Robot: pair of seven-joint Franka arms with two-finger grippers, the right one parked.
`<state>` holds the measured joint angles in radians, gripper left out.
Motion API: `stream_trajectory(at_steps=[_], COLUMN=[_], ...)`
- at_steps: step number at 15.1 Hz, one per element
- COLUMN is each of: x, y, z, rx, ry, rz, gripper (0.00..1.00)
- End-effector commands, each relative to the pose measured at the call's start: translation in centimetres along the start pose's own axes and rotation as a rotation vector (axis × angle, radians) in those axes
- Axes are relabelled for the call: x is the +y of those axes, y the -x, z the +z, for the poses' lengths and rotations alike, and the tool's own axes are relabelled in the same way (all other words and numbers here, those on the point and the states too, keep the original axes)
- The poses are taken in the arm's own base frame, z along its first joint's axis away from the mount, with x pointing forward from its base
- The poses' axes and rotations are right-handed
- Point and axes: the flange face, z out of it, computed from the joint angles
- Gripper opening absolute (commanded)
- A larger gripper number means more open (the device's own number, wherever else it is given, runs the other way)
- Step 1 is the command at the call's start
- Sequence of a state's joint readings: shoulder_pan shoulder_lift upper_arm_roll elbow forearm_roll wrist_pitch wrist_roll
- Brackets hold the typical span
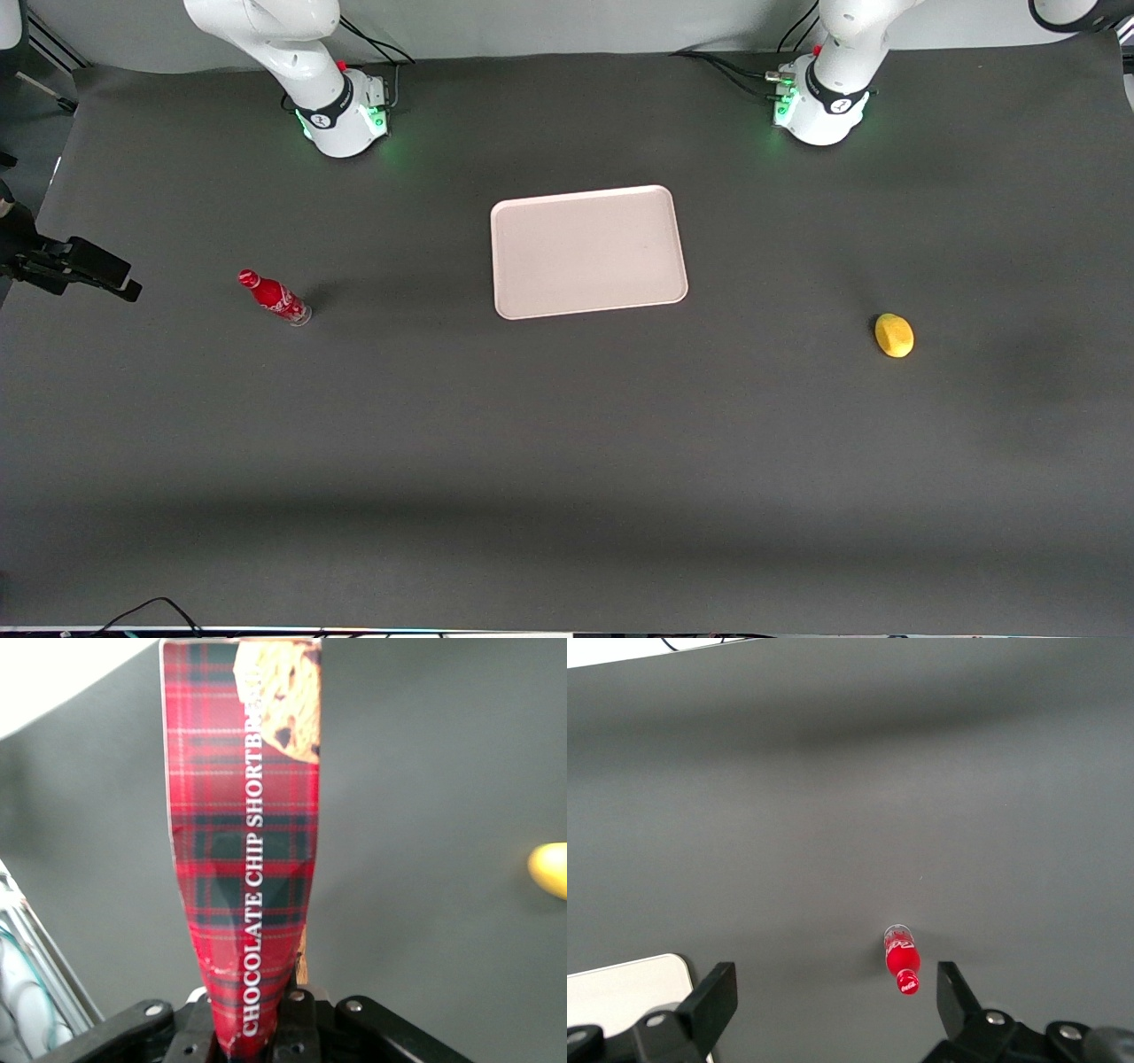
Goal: Place red cookie box on tray
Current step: 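Close the left gripper on the cookie box and lift it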
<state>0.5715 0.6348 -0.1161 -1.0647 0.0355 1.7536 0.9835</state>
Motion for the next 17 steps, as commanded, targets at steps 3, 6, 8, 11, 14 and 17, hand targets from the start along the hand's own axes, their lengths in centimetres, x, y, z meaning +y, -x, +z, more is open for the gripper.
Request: stream_trajectory(at_steps=[3, 6, 8, 11, 14, 17], x=[5.6, 11.2, 16.7, 25.2, 34.9, 43.7], y=[0.9, -2.4, -5.7, -11.0, -15.9, -18.3], z=[-8.1, -10.3, -11.1, -10.7, -11.0, -10.0], rx=[-0.086, -0.168, -0.219, -0.247, -0.253, -0.253], ry=[0.062, 0.094, 0.084, 0.062, 0.059, 0.037], rz=[-0.116, -0.213, -0.317, -0.424, -0.542, -0.641], gripper=[0.00, 0.00, 0.00, 0.00, 0.00, 0.00])
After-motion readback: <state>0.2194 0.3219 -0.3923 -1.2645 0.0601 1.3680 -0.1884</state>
